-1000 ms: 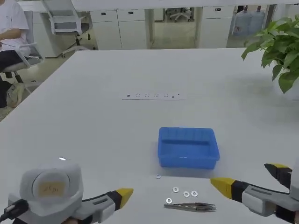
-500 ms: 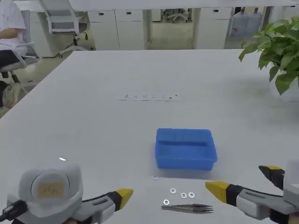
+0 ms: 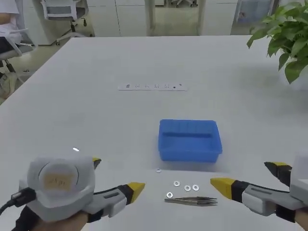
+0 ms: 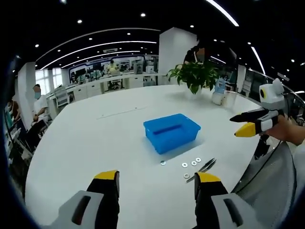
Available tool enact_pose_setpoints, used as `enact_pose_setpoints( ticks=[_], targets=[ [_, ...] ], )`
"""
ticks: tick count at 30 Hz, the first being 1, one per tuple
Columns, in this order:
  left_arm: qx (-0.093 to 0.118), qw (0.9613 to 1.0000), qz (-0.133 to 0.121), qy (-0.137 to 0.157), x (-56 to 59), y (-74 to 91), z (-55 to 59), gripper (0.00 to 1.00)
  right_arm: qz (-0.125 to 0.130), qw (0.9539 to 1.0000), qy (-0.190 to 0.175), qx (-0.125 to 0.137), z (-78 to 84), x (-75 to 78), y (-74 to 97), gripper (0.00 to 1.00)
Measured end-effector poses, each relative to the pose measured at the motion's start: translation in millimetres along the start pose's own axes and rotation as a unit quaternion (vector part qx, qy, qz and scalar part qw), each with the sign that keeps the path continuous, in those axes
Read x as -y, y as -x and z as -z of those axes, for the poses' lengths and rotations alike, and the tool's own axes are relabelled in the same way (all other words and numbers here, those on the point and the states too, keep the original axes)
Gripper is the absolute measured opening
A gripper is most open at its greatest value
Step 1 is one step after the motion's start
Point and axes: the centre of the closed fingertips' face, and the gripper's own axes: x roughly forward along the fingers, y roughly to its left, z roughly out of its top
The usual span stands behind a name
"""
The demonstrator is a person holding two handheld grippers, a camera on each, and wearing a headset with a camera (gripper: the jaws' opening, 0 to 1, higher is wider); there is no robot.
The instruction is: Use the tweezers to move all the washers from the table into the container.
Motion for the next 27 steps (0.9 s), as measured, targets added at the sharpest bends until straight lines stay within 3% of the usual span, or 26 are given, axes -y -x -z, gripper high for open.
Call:
enact_pose_setpoints(
  ticks=[3,7,12,13,20,21,27],
  targets=[
    [-0.020,0.9988,0.041,-0.020,14.7,-11.3,2.6,0.43,0.000,1.0000,-0.002,-0.005,2.4,0.7,-1.1,0.86],
    [-0.051,0.9918,0.109,-0.042,40.2,-27.3,10.3,0.29,-0.002,0.9999,-0.014,-0.009,5.8,1.8,-3.7,0.86],
    [-0.081,0.9847,0.137,-0.070,52.4,-50.0,21.4,0.21,0.001,0.9996,-0.016,-0.025,13.2,5.4,-6.6,0.86],
    [-0.094,0.9804,0.151,-0.085,55.8,-54.0,27.4,0.20,0.001,0.9995,-0.018,-0.026,13.8,5.8,-7.0,0.86],
    [-0.120,0.9691,0.170,-0.133,62.5,-78.1,43.1,0.09,-0.008,0.9983,-0.030,-0.050,27.8,1.8,-12.3,0.85],
    [-0.123,0.9661,0.176,-0.143,64.5,-80.9,45.7,0.07,-0.009,0.9980,-0.030,-0.056,30.7,0.9,-13.1,0.85],
    [-0.138,0.9586,0.192,-0.158,69.0,-91.5,55.8,0.06,-0.018,0.9973,-0.024,-0.068,31.6,-4.0,-15.6,0.85]
  ],
)
